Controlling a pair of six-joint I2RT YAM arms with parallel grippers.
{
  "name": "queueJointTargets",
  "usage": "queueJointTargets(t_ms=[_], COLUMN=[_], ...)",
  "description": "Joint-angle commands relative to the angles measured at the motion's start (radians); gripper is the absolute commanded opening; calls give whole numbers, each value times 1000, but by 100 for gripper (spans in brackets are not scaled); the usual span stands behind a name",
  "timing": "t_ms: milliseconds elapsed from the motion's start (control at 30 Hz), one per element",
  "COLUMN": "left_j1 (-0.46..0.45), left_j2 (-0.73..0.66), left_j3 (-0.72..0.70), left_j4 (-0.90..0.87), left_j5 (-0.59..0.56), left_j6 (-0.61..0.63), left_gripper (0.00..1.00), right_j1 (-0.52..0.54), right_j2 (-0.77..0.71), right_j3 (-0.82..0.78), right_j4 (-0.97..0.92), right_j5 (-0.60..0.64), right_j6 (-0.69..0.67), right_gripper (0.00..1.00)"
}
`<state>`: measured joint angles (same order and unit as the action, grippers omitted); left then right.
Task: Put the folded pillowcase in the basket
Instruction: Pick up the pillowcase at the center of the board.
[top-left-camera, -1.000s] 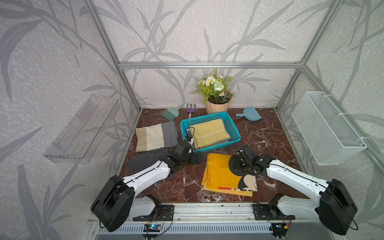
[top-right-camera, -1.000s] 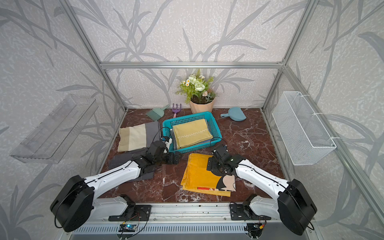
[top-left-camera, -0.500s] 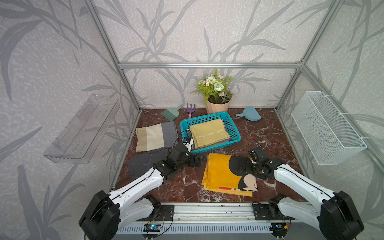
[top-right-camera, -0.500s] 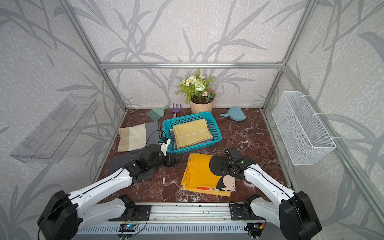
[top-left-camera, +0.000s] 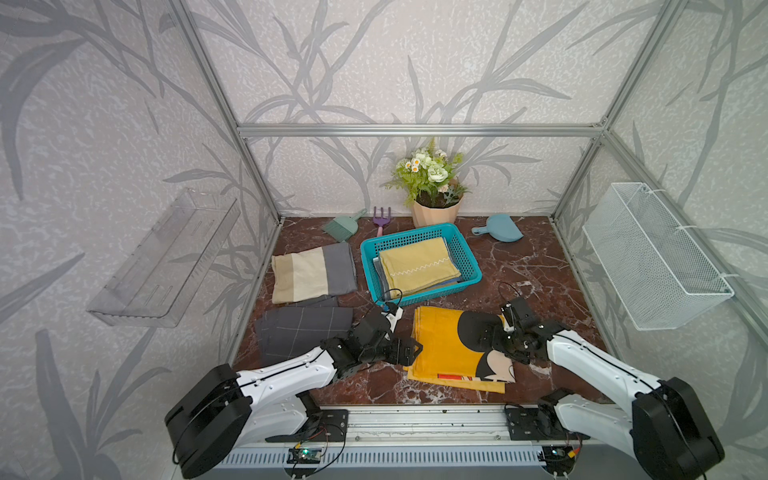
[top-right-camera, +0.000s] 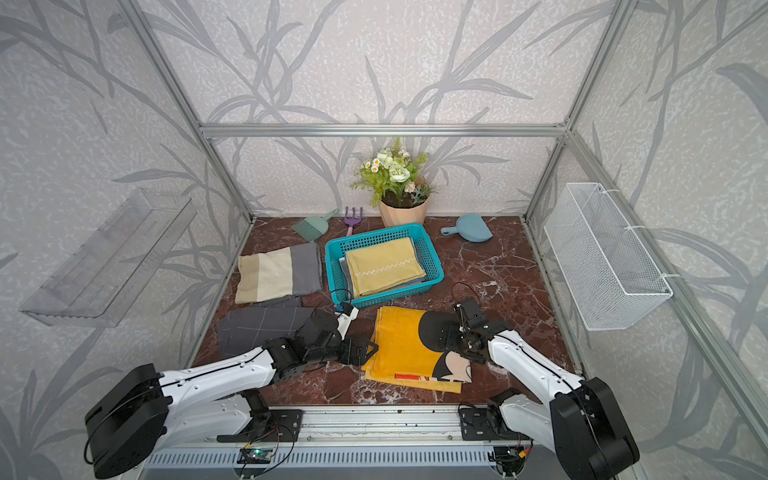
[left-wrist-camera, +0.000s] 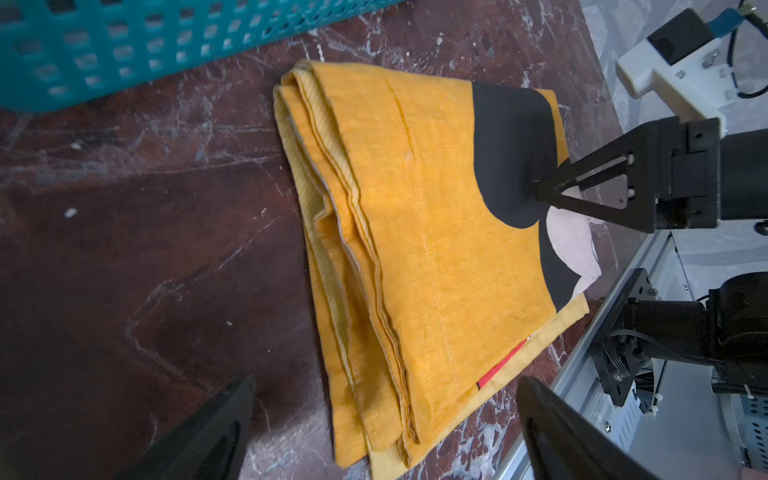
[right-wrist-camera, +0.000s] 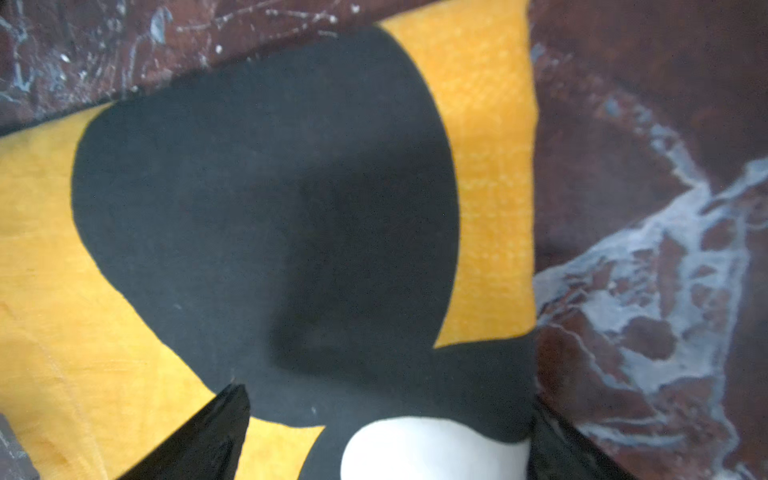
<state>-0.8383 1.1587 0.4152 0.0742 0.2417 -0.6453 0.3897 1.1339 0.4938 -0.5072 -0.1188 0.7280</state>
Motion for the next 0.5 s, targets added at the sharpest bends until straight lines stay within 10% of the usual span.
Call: queueJointTargets(t_ms=[0,467], left_j1=[-12,-42], left_j2=[17,178], left_j3=[-19,34], left_j4=[76,95], left_j5=[5,45], left_j6=[-46,-48], left_gripper=[100,100], right_j1=[0,23], right_j2=[40,-3], right_j3=[-61,-128], right_j4=[35,98], right_j5=[-91,-163], right_j6=[0,80], right_gripper=[99,99])
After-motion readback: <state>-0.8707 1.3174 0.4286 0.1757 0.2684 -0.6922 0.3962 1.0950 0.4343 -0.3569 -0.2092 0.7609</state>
